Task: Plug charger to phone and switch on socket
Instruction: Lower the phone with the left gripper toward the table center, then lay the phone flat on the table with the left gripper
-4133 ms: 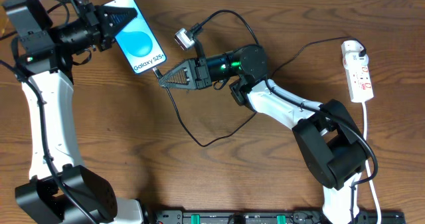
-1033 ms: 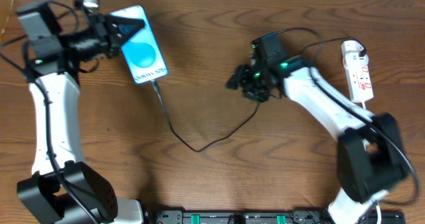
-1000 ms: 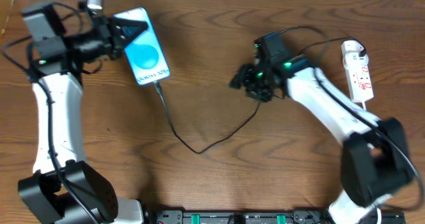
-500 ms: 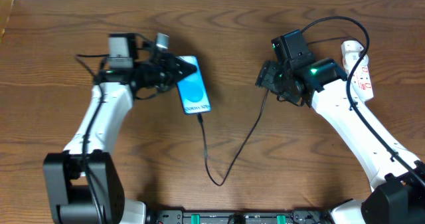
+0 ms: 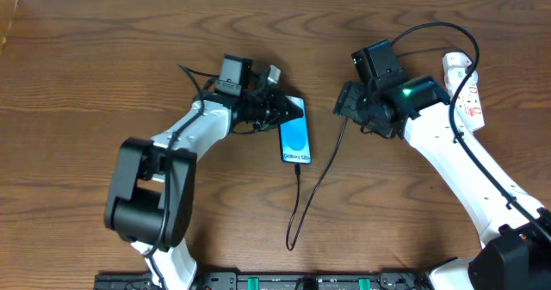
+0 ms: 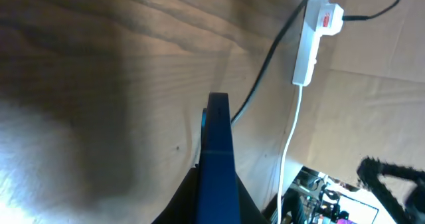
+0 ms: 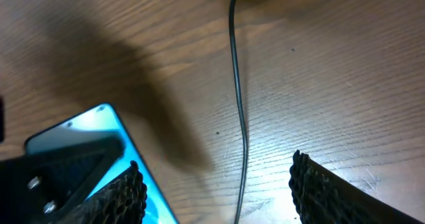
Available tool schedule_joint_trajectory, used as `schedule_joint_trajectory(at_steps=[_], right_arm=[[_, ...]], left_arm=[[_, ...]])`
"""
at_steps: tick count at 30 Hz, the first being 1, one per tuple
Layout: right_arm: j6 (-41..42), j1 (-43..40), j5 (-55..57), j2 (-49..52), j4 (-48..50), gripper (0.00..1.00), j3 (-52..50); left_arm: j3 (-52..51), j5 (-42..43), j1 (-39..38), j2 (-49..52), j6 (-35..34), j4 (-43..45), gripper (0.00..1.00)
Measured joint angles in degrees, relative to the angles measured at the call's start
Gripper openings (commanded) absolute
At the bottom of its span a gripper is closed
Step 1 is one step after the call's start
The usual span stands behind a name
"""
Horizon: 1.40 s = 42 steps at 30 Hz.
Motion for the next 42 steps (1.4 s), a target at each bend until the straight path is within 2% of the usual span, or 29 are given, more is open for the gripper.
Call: schedule_joint_trajectory(at_steps=[10,17,23,32,42], right_arm=[[-0.6,0.0,0.0,0.0,-0.7,0.7,0.0],[-0.7,0.0,0.0,0.0,-0.7,0.72,0.0],[-1.0,0.0,0.0,0.0,-0.7,0.72,0.0],[-1.2,0.8,0.9,0.0,-0.7,0.74,0.0],[-1.3,1.0,1.1,0.0,-0.7,0.77,0.0]], left_arm=[[0.0,-0.5,-0.3,0.9,-6.3,8.3,0.07],[0.0,-3.8,-1.9,0.9,-8.3,8.9,0.08],[0.0,-5.2,-2.4,1.4,-8.5,9.1,0.08],[0.0,-4.9,-2.4,10.2,-8.5,9.2,0.07],[-0.1,-4.6,-2.3,10.4,-8.2,9.8,0.07]])
